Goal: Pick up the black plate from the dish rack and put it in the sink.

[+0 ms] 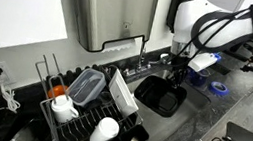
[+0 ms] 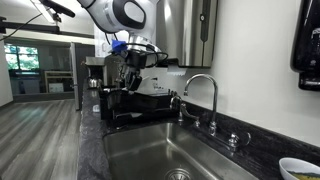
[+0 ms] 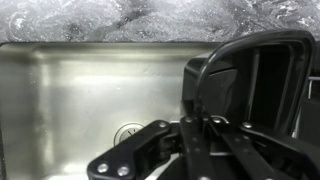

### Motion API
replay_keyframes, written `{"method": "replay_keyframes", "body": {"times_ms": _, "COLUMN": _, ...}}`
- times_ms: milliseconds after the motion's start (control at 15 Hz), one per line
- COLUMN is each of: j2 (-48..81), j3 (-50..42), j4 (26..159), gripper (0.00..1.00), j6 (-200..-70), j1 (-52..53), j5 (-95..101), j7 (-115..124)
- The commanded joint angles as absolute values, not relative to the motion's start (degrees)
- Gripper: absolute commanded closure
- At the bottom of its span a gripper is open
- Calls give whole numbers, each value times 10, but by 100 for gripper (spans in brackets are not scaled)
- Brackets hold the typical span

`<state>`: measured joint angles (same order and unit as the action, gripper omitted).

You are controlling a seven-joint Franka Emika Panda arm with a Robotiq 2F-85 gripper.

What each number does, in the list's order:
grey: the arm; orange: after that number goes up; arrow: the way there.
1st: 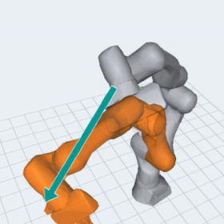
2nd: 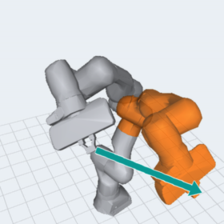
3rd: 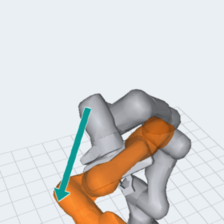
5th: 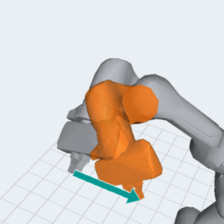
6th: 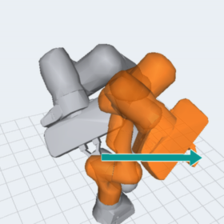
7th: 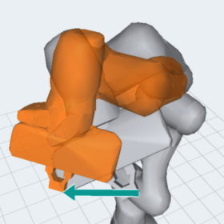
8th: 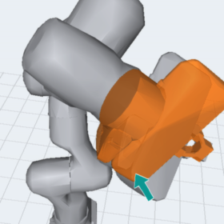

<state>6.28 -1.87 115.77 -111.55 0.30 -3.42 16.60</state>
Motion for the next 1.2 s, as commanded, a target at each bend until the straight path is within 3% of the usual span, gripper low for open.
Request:
{"method": "replay_keyframes", "body": {"times_ms": 0, "j2": 63, "j3": -17, "j4": 1157, "gripper": 98, "j6": -1114, "j1": 1, "j5": -34, "j7": 166}}
{"method": "replay_keyframes", "body": {"times_ms": 1133, "j2": 180, "j3": -70, "j4": 1134, "gripper": 98, "j6": -1224, "j1": -65, "j5": -28, "j7": 36}}
